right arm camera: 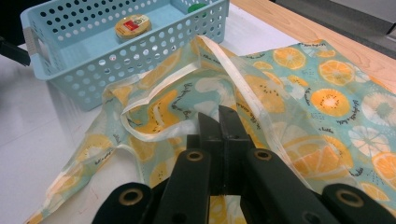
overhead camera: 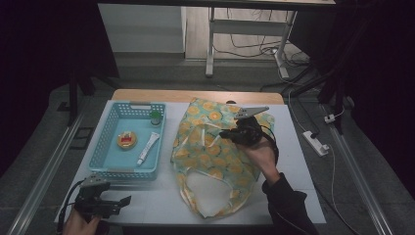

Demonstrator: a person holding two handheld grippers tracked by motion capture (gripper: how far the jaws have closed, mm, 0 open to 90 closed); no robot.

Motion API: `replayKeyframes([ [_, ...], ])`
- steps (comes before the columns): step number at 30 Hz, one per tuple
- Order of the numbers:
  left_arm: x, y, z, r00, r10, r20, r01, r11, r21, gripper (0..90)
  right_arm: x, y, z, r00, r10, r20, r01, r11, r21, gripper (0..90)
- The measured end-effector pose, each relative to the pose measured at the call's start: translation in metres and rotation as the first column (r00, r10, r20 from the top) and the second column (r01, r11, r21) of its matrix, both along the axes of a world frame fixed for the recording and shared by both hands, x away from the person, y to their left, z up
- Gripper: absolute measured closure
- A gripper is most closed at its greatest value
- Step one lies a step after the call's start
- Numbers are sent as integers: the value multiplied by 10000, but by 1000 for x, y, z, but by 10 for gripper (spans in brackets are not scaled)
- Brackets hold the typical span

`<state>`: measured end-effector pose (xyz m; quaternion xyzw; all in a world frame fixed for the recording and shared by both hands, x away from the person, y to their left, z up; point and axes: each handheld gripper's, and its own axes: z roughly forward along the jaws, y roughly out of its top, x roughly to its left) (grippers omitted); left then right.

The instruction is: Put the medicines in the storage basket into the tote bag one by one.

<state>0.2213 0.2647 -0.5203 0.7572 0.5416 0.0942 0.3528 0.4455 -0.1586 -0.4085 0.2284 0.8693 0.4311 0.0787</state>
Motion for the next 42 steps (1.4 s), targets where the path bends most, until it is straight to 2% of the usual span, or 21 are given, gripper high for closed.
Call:
replayKeyframes([
  [2, 0, 0, 1, 9999, -5, 120, 5, 10000, 6, 8, 0, -1, 0, 10000, 6, -6, -6, 10000, 18, 900],
  [10, 1, 0, 6, 9998, -200, 43, 200, 9997, -169, 4, 1, -2, -1, 10000, -2, -77, 3, 10000, 41, 900],
  [16, -1, 2, 14, 9984, -425, 375, 449, 9969, -653, 5, 2, -4, -1, 10000, -9, -82, 10, 10000, 72, 900],
  [23, 0, 4, 21, 9963, -638, 573, 674, 9957, -630, 8, 4, -5, -2, 9999, -34, -110, 36, 9999, 99, 900],
  [32, 3, 6, 33, 9919, -671, 1082, 734, 9958, -551, 5, 4, -5, -2, 10000, -7, -80, 8, 9999, 116, 900],
  [42, 15, 11, 45, 9885, -496, 1432, 562, 9975, -429, 0, 4, -5, -2, 10000, 52, -70, -52, 9999, 102, 900],
])
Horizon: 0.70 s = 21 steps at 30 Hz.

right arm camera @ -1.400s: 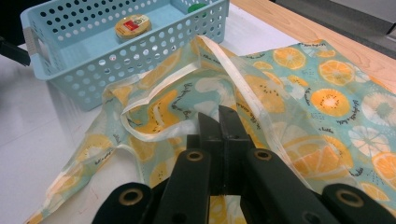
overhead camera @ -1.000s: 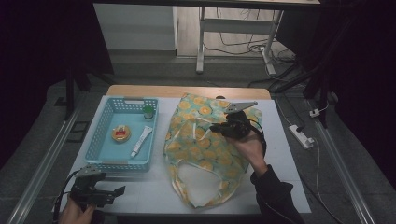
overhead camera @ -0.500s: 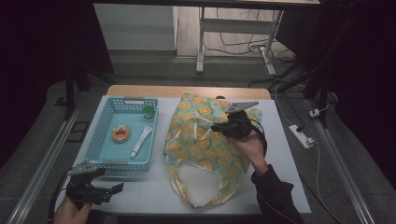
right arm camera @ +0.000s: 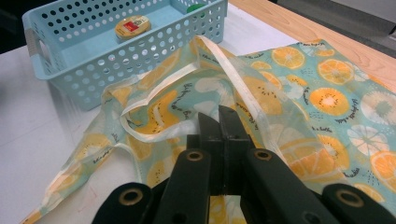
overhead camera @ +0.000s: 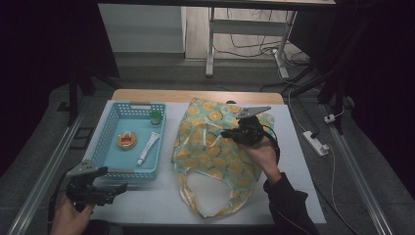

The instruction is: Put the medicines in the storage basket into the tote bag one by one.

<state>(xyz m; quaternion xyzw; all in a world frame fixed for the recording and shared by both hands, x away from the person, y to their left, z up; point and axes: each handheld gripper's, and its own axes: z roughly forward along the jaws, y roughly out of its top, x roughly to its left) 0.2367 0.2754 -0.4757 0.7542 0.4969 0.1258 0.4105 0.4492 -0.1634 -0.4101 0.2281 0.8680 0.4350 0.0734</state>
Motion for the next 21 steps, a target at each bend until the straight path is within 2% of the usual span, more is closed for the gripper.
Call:
replayKeyframes([
  [3, 7, 0, 3, 9999, 63, 92, -63, 10000, 0, 0, 0, 0, 0, 10000, 27, 20, -27, 10000, -16, 900],
  [8, 21, -1, 5, 10000, 58, 15, -59, 9999, 134, 0, 0, 0, 0, 10000, 35, 11, -35, 10000, -4, 900],
  [12, 34, -2, 7, 9999, 106, -127, -105, 9999, 111, 1, 0, 0, 0, 10000, 69, 13, -69, 10000, -21, 900],
  [21, 59, 2, 12, 9996, 265, -134, -265, 9996, 9, 3, -1, 0, 1, 10000, 83, 26, -83, 10000, 1, 900],
])
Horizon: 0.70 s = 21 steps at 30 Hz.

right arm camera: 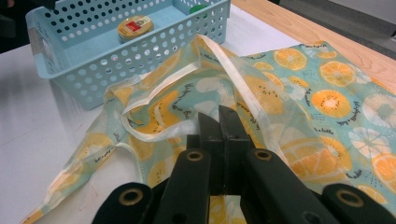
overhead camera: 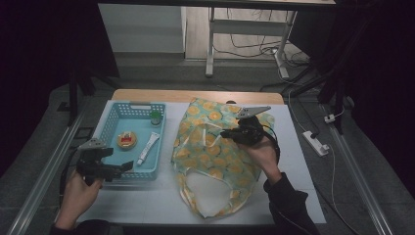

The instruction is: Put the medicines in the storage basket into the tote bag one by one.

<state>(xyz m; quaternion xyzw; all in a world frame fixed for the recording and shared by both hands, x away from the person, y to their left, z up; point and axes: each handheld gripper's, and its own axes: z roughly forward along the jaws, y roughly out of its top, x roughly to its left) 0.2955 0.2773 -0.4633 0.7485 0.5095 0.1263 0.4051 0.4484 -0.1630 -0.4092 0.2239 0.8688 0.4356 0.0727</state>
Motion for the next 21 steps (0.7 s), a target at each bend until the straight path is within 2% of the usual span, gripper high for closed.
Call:
replayKeyframes([
  [3, 8, 2, 1, 10000, -20, 31, 20, 10000, 18, 3, 0, 0, 0, 10000, 25, 2, -25, 10000, -1, 900],
  [9, 25, 4, 2, 9995, -97, -307, 104, 9997, 222, 2, 0, 0, -1, 10000, 34, -5, -34, 10000, 0, 900],
  [21, 67, 8, 1, 9980, 146, -611, -117, 9989, 463, 3, 1, -1, -1, 10000, 19, -21, -19, 10000, 27, 900],
])
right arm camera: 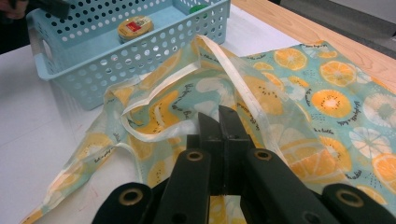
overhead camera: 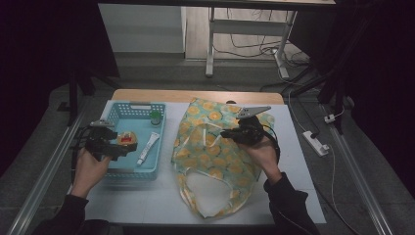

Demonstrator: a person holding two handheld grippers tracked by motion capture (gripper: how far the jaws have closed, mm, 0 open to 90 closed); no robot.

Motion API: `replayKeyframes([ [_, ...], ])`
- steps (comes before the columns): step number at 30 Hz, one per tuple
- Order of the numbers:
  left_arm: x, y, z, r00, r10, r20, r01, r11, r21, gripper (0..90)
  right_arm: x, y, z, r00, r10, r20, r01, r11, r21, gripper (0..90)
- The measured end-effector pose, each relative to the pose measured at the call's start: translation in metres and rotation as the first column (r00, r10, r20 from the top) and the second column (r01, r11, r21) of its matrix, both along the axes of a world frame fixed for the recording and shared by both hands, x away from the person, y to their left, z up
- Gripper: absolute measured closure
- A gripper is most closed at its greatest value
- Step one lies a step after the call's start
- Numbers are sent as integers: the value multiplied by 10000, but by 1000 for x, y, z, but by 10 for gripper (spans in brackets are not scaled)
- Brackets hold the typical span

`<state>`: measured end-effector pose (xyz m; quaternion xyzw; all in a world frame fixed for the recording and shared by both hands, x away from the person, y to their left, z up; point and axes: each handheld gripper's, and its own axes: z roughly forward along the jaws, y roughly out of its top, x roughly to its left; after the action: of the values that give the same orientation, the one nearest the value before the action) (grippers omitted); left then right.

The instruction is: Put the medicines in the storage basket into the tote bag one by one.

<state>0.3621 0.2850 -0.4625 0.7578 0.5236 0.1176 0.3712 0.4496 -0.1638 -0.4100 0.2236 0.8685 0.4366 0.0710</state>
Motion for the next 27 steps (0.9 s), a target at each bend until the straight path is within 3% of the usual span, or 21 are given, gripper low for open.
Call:
replayKeyframes([
  [13, 42, -4, -17, 9981, 186, -580, -135, 9961, 866, 3, 0, -1, 0, 10000, 4, 4, -4, 10000, 41, 900],
  [20, 63, 2, -28, 9939, 458, -1002, -343, 9929, 1138, 6, 0, -1, 0, 10000, 7, 0, -7, 10000, 40, 900],
  [27, 82, 2, -42, 9895, 398, -1389, -172, 9868, 1608, 0, 1, -1, 0, 10000, 48, -25, -48, 10000, 19, 900],
])
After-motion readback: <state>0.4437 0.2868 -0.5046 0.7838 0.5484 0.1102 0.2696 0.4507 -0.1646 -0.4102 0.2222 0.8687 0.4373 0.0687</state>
